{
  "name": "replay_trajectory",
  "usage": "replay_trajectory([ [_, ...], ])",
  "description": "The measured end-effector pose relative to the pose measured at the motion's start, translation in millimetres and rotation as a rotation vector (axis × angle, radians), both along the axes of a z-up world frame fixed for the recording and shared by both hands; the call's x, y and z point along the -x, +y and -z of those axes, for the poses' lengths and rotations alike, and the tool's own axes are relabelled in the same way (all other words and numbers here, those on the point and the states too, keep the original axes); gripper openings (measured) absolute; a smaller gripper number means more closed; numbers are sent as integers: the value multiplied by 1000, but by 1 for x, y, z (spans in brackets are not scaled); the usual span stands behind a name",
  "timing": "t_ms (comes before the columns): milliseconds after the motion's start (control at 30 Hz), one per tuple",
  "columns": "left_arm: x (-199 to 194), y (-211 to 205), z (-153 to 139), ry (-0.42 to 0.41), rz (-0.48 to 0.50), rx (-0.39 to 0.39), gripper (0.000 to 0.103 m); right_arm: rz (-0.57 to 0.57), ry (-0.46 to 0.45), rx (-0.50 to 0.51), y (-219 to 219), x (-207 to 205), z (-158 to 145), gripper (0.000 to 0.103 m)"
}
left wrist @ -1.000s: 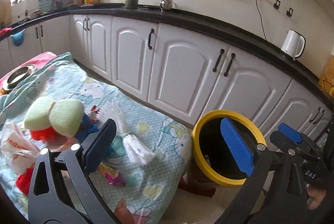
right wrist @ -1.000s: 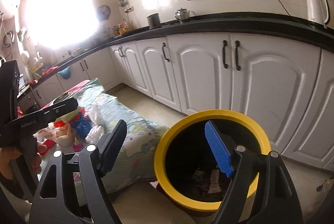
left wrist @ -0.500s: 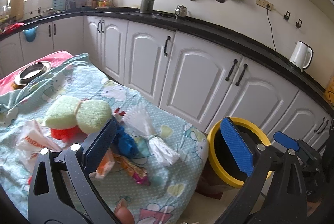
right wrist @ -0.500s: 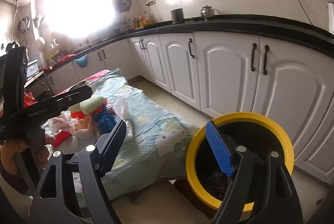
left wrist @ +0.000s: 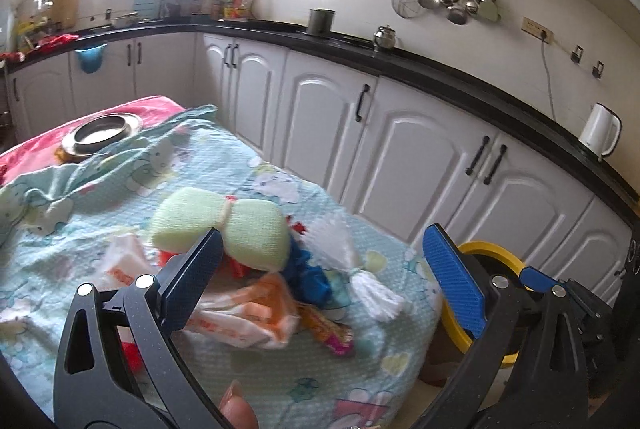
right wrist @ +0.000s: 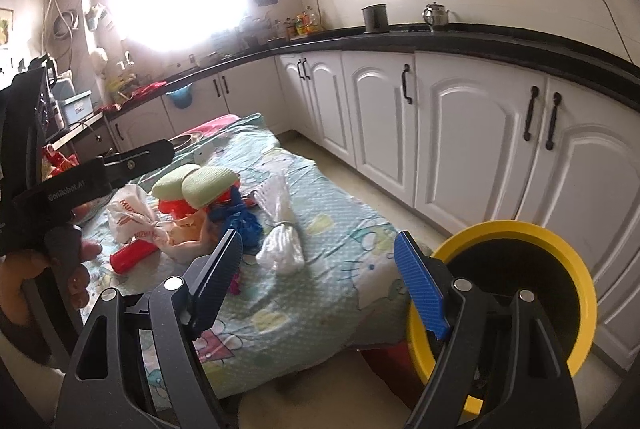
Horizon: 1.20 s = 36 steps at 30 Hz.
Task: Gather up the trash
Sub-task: 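Move both open grippers back toward the trash on the blanket, then grasp the clear plastic bag with the left gripper while the right gripper grasps the white mesh bundle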
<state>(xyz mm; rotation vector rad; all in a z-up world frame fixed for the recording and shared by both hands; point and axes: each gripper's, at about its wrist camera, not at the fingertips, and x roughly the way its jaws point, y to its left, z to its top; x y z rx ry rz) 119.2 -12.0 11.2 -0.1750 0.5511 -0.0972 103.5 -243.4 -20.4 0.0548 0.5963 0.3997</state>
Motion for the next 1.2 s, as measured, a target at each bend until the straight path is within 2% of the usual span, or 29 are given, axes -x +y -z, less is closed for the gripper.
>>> replay_trajectory([
  [400,0,58,6,22,-138,0,92,-78,92,53,41,-37,27,76],
  [700,0,100,24,77,-236,28,92,-94,166,58,62,-63,47,75],
  [1067,-5,128,53,158,-253,107,92,-96,226,58,76,-85,63,70],
  [1200,-8,131,60,177,-247,139,92,-96,249,55,77,-90,69,64],
])
